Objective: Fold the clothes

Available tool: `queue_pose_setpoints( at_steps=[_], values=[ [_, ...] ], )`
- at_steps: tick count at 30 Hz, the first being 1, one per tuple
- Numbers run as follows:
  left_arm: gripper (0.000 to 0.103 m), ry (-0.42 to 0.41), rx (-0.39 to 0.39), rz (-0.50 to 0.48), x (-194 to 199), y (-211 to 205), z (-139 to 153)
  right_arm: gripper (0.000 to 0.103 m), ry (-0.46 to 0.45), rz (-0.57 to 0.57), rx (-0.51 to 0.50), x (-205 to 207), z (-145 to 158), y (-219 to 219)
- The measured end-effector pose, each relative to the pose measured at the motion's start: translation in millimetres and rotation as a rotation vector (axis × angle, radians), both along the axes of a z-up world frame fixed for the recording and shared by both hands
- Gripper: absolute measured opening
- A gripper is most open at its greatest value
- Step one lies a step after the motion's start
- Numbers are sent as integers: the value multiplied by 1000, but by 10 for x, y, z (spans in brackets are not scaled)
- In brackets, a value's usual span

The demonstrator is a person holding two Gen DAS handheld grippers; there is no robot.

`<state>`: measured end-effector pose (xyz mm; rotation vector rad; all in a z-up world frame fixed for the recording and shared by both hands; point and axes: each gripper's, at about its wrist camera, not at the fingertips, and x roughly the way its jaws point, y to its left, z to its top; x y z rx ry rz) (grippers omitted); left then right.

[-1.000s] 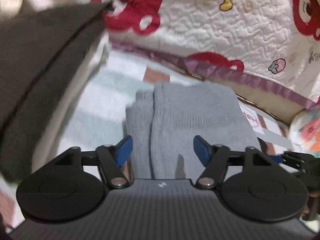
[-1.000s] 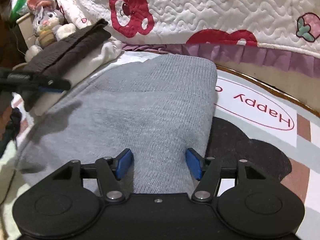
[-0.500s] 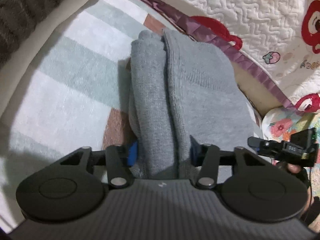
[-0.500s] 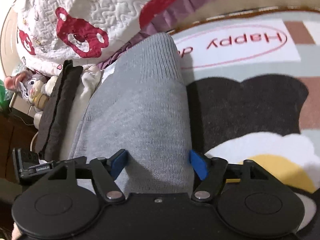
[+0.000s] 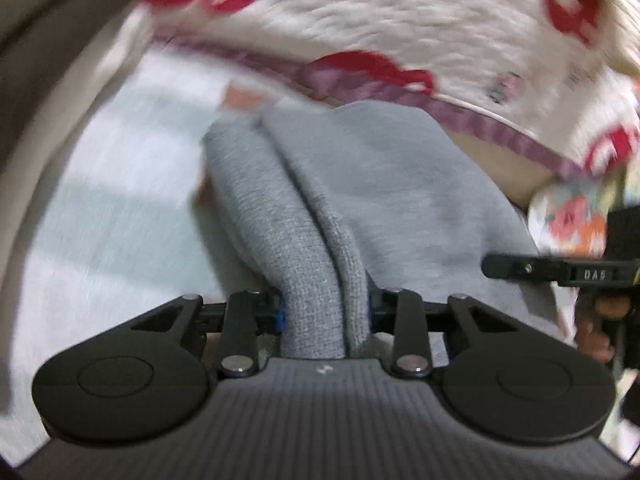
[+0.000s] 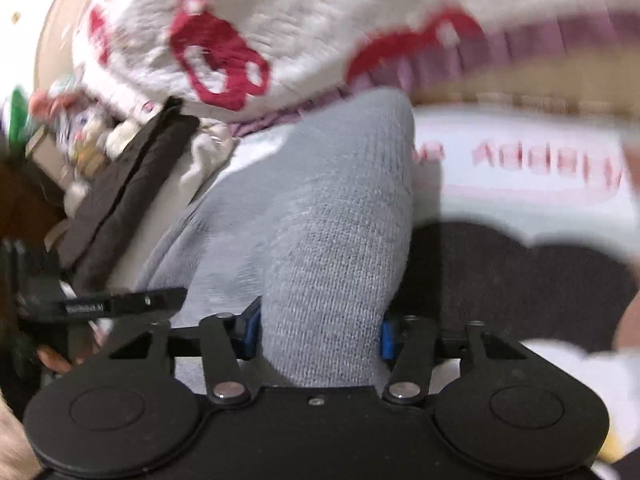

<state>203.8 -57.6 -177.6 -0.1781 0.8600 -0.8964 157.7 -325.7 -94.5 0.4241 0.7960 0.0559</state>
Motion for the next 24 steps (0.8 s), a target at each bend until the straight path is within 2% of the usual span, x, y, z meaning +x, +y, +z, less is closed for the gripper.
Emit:
queue_pose_setpoints(
  at_steps=[1,3,7,10,11,13,16,17,21,24],
  values=[
    [30,-21,-21,-25,-56,-39,64,56,-26,23,-88,-23,82,139],
    [30,-46,-45,-65,-141,-119,147,56,-58,47,-194,-82,202,322],
    [32,-51,50,-76,-214,-299,104,56,-48,14,-307,-264,331,421],
    [39,12,99,-50,-116,-310,-11,56,15,-75,-250,-349,182,217],
    [45,59,90,-41,-57,-278,-58,56,37,-105,-231,-377,132,149],
    [47,185,32,-25,64,-179,-153,56,55,-152,-181,-429,49,20],
    [48,279,15,-14,100,-75,-176,56,48,-153,-145,-457,31,-50],
    [49,289,23,-16,75,-44,-148,56,49,-143,-155,-454,37,-42],
    [60,233,93,-45,-84,-16,-106,58,52,-127,-157,-445,38,-67],
    [70,248,79,-19,-31,-77,-212,60,50,-126,-130,-434,-16,-89]
  ],
)
